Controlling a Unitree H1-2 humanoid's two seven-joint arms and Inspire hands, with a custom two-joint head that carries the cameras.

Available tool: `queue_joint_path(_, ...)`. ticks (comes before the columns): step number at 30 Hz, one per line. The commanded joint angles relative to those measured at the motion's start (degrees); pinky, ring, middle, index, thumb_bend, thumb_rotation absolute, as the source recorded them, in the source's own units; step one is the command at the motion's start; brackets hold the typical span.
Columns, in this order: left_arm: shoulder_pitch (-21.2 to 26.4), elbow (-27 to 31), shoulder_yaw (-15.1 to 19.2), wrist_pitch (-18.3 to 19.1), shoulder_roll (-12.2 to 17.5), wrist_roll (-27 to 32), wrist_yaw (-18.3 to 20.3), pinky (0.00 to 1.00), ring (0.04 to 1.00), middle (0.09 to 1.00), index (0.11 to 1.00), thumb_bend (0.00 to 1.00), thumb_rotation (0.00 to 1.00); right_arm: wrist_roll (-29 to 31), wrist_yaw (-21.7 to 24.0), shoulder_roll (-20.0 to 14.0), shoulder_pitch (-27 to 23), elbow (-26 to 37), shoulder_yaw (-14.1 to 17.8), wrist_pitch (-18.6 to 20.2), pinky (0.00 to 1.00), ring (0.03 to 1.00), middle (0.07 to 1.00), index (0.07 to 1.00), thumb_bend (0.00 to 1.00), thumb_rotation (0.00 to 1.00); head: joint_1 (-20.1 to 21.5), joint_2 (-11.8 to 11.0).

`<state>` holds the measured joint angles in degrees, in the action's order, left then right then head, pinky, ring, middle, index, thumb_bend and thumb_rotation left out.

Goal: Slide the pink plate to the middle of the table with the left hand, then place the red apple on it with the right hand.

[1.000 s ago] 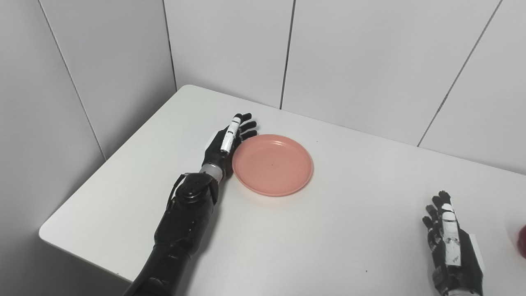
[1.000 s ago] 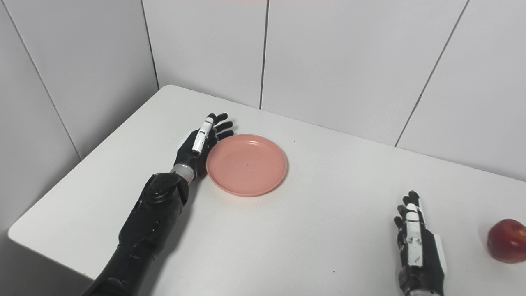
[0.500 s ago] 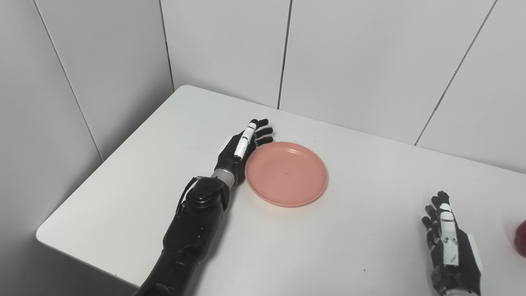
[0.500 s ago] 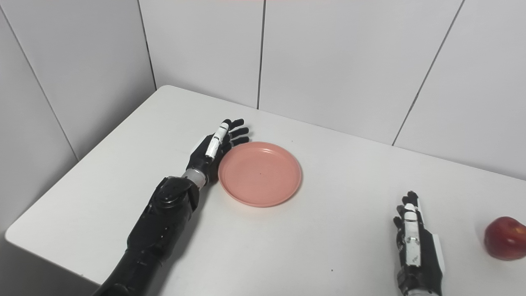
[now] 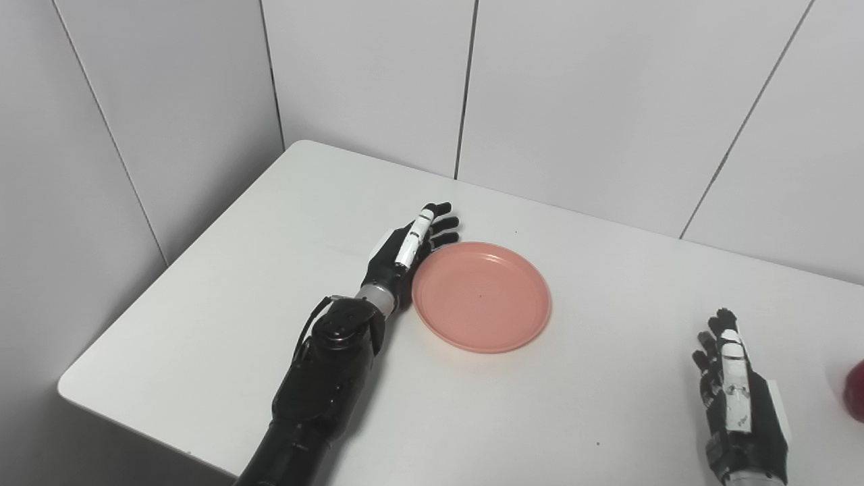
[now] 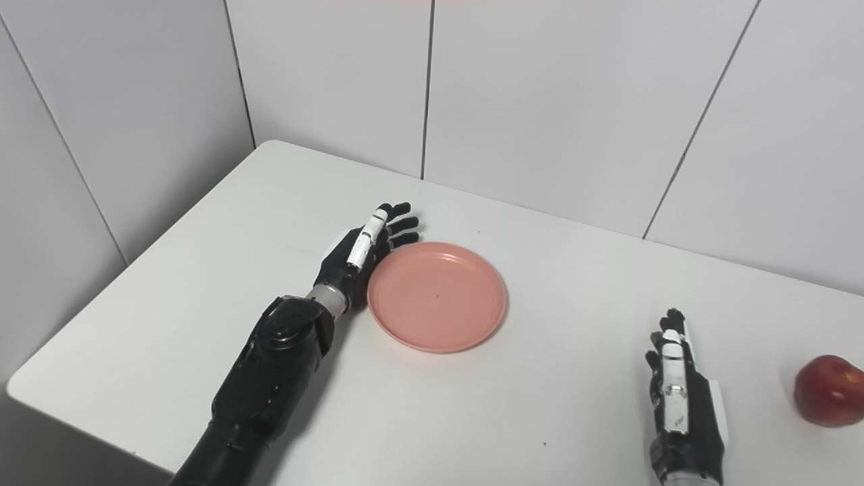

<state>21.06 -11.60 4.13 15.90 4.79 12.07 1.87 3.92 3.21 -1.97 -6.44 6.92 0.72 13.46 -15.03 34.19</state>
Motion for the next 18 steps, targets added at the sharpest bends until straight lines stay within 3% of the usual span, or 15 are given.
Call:
queue_joint_path(1, 0.53, 1.46, -0.94, 1.02, -1.14, -0.3, 0.7, 0.82, 0.848, 0.865, 0.855, 0.37, 1.0, -0.15, -0.2, 0.05, -1.23, 2.1, -0.11, -0.32, 1.0, 0.994, 0.997, 0.984, 0.17, 1.0, 0.28, 0.08)
queue_joint_path(18, -0.58, 4.36, -3.43, 2.5, -4.93, -1.83, 0.17, 0.82, 0.846, 0.855, 0.844, 0.36, 1.0, -0.63, -0.4, 0.63, -1.13, 2.69, -0.19, 0.16, 1.0, 0.983, 0.992, 0.986, 0.19, 1.0, 2.08, 1.08)
